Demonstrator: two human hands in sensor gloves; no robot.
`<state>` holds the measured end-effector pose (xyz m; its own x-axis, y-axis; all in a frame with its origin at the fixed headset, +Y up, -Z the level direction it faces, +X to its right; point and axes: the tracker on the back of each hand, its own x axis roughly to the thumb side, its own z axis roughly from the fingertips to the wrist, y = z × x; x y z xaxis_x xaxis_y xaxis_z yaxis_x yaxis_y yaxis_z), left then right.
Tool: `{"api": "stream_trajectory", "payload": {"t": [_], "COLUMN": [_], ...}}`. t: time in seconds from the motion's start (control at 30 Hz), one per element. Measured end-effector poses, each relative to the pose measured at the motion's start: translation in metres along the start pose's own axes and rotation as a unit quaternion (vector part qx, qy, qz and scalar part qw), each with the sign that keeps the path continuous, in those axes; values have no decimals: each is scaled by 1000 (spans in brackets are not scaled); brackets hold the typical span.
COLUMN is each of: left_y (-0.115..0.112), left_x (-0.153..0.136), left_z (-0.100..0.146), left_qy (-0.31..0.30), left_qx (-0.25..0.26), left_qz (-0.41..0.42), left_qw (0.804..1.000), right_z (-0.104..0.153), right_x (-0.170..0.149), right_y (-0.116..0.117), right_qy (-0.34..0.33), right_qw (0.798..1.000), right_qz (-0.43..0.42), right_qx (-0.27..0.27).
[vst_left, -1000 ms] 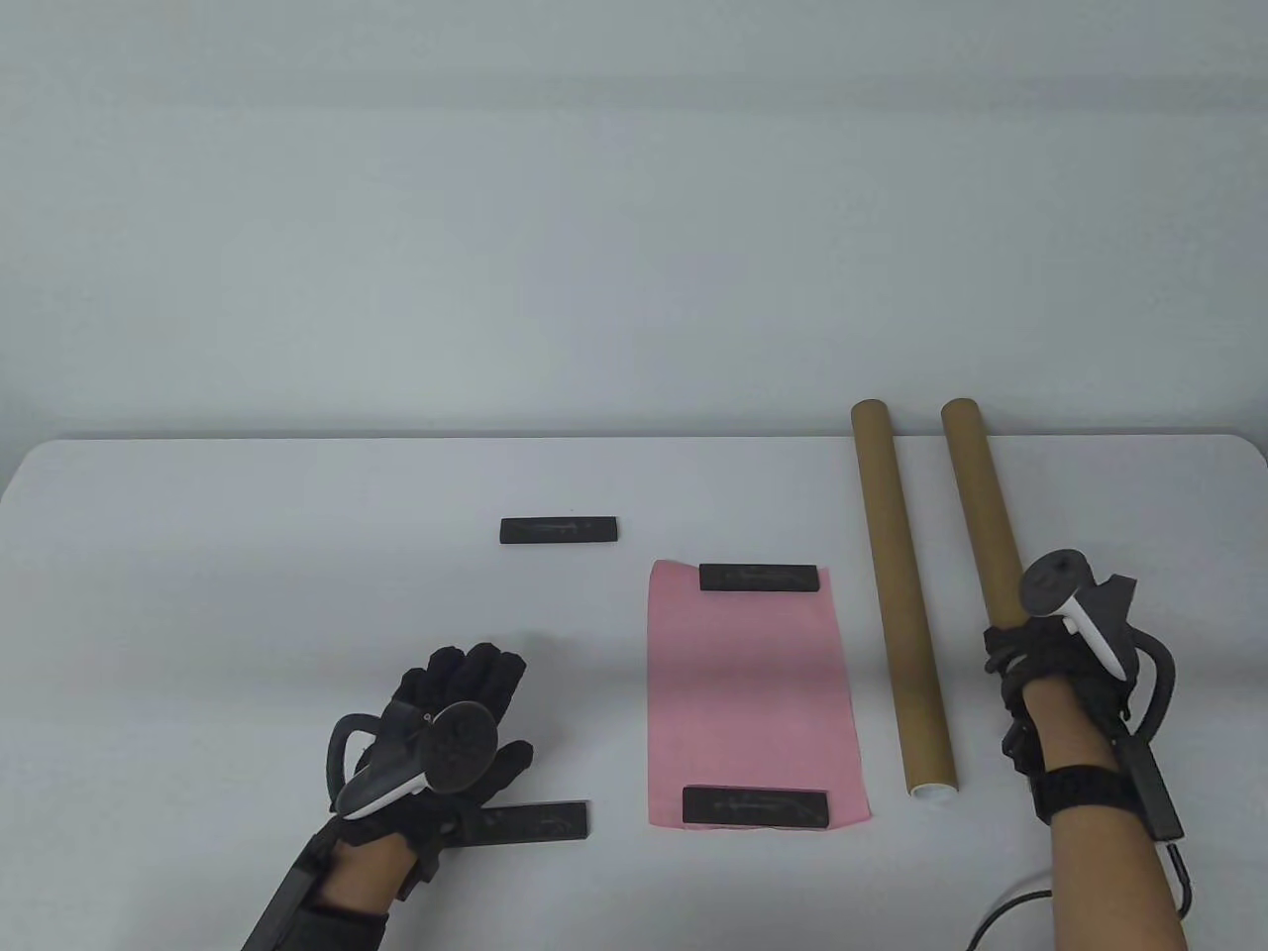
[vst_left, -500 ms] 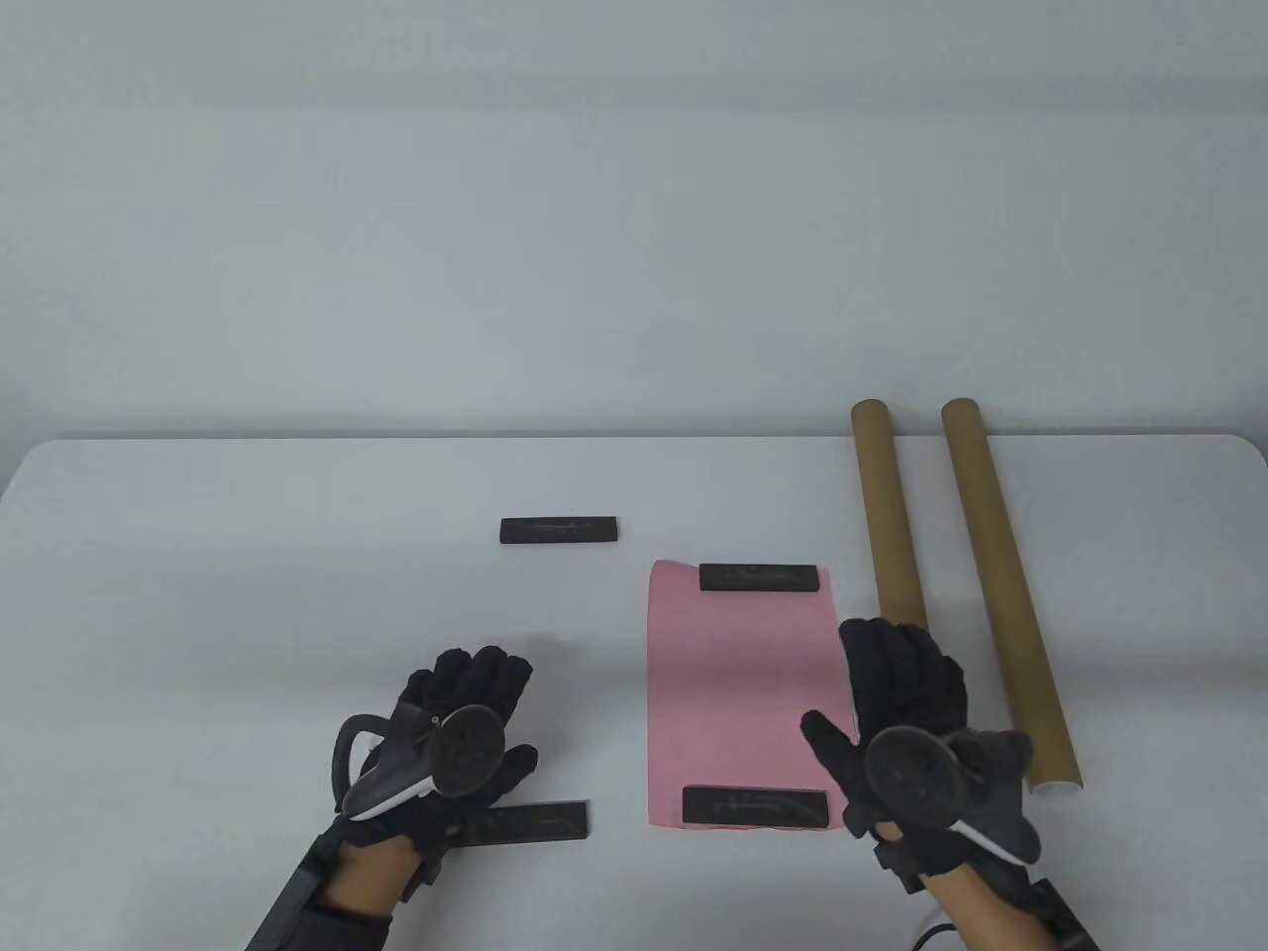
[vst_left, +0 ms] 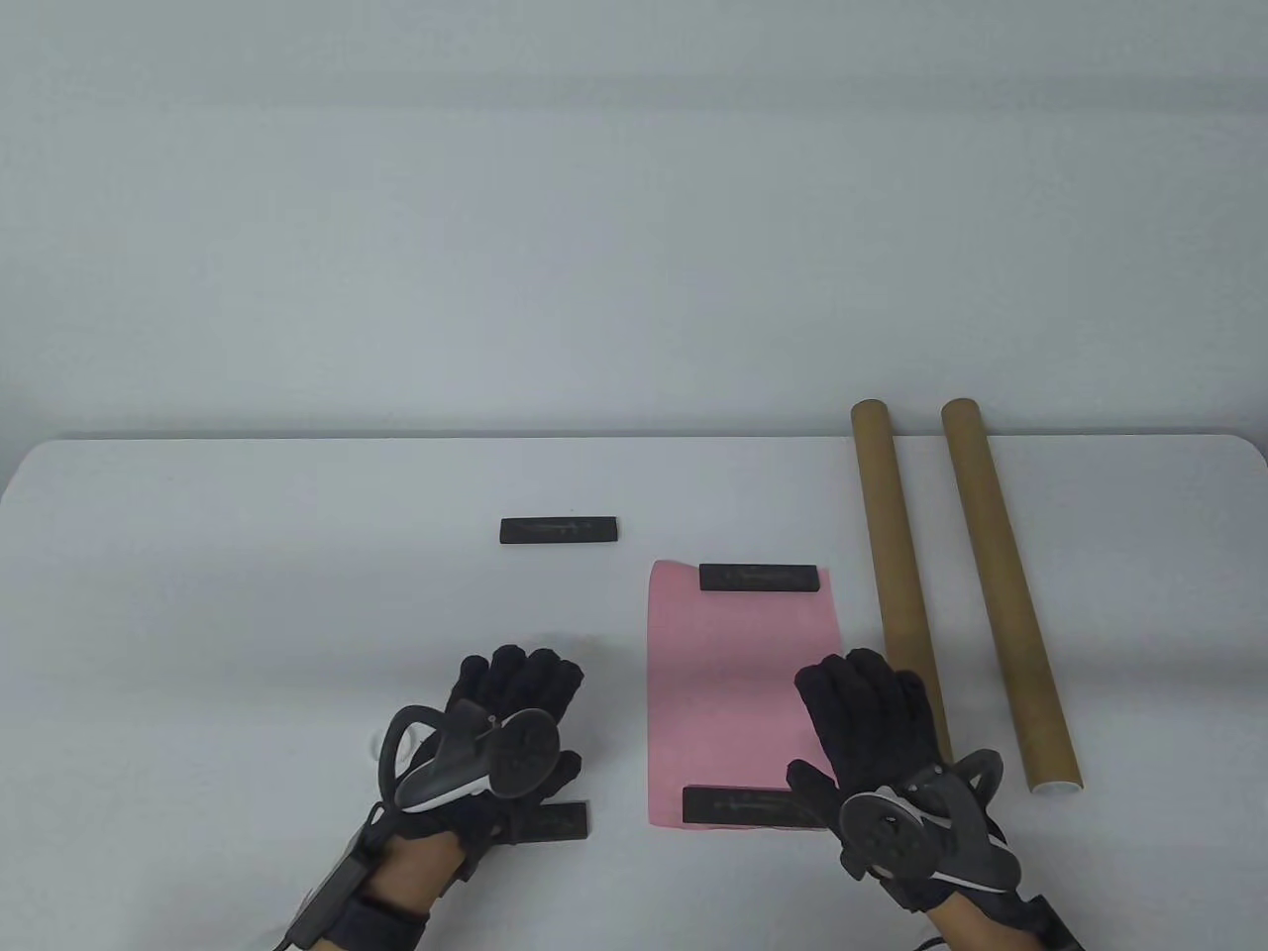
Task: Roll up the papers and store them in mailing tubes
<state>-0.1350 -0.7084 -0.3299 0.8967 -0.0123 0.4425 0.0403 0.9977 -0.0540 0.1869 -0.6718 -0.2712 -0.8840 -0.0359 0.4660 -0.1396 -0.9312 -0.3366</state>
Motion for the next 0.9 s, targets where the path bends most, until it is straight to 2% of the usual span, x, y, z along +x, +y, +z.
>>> {"api": "stream_trajectory", "payload": {"t": [0.1, 0.2, 0.33, 0.43, 0.63, 0.77, 0.9], "left_y": [1, -3, -22, -38, -57, -56, -58], "left_x": [22, 44, 64, 70, 66, 68, 65], "left_z": [-22, -57, -111, -141, -163, -164, -165], "left_qy": [-16, -27, -11, 4, 36, 48, 60], "left_qx": [-35, -81, -165, -218, -241, -249, -257], "left_qz": [-21, -74, -126, -115, -64, -70, -42], "left_qw": [999, 994, 978, 969, 968, 965, 964], "right_z": [0, -1, -2, -2, -4, -6, -12], "right_x": [-1, 1, 4, 5, 3, 3, 10], "right_y": [1, 2, 7, 13, 19, 26, 36], "right_qy": [0, -4, -12, -21, -20, -25, -33], "right_qw": [1000, 1000, 999, 998, 996, 993, 987], "right_qz": [-6, -1, -4, 0, 0, -2, -3], "right_qx": [7, 19, 34, 59, 81, 112, 159]}}
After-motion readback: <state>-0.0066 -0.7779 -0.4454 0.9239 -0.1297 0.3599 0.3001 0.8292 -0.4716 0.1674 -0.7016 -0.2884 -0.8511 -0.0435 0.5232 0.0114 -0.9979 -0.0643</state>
